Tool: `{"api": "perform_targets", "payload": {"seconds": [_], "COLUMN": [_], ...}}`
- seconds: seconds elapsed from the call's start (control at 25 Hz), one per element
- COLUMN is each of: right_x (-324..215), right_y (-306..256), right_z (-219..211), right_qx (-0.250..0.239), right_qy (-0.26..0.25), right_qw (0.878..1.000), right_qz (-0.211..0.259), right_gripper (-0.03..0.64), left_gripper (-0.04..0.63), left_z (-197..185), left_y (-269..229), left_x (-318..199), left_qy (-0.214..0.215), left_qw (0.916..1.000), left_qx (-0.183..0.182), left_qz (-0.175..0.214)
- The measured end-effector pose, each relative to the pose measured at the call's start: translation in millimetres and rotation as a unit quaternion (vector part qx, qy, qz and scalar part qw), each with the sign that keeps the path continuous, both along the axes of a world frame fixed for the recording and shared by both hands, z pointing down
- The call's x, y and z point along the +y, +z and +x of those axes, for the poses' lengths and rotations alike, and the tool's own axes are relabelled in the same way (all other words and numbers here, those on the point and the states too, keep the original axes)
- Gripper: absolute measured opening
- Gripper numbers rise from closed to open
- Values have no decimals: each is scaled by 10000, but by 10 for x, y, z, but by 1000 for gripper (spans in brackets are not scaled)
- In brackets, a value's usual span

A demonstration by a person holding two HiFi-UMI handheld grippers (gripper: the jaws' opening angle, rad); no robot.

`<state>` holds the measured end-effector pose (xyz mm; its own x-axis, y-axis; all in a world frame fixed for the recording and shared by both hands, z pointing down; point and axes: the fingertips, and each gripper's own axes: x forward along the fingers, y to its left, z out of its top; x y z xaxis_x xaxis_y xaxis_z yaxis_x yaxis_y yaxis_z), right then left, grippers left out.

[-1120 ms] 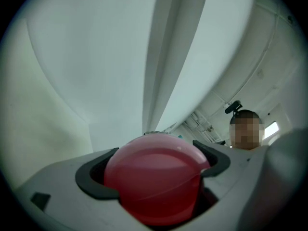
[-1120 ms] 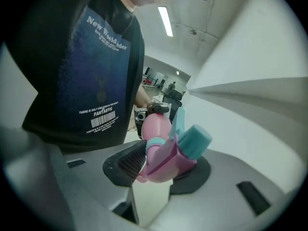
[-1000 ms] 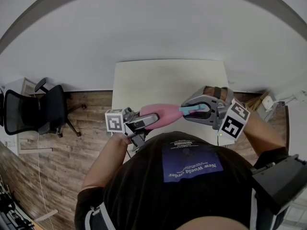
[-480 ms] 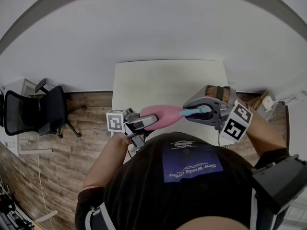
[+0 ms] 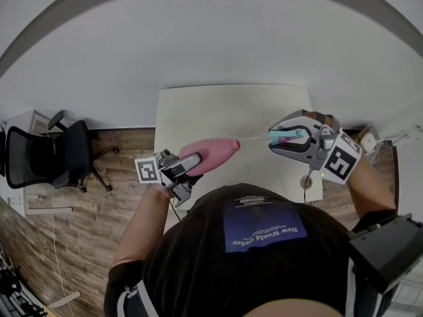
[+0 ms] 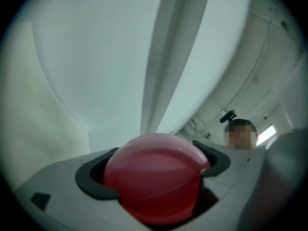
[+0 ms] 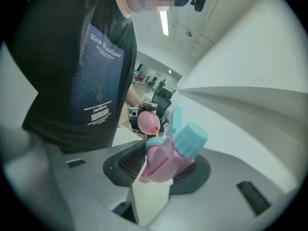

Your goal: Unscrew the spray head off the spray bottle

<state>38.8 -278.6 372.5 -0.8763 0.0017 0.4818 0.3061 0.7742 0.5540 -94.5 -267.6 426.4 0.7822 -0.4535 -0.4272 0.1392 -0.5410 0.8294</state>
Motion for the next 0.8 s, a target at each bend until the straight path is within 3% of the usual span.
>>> {"api": "perform_targets", "payload": {"seconds": [0.44,0.68,0.8], "right_x": [-360,-487,-598], "right_y": [-154,-171,-163], "right_z": [229,311,341], "right_qx": [-664,-1450,-1872], "right_qy": [870,1340,1574], "right_qw": [9900,9627,9414], "right_qz": [-894,-1851,-2324], "right_gripper": [132,132,132], "left_gripper": [488,488,488], "left_z": [-369,-491,-537], "left_y": [-188,-226,-253], "left_x": [-186,-180,-192], "left_qy": [-721,-1135,-1404], "left_qw": [9969,9920,9880], "left_qx": [69,143,133], "left_qz": [323,532,631]}}
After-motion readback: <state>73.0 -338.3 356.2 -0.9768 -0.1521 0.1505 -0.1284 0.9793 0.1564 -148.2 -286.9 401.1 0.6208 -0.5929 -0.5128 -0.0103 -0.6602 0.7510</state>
